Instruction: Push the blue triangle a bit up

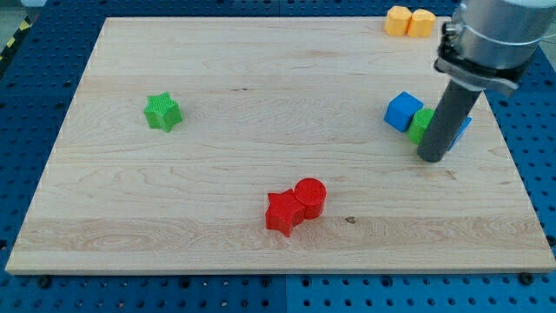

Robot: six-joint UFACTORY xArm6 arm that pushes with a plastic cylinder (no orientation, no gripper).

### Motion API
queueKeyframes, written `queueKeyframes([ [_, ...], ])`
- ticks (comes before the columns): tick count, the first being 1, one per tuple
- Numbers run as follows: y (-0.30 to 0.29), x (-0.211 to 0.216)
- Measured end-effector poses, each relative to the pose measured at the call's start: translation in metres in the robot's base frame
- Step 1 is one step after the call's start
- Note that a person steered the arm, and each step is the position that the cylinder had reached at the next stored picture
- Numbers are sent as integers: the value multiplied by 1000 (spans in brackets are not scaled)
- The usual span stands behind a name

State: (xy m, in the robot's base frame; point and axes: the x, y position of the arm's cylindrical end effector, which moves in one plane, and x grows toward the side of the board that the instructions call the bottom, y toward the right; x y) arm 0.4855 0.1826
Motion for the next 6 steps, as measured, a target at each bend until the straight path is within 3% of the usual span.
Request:
queueKeyframes([
  [3,65,-2],
  [6,53,-61],
])
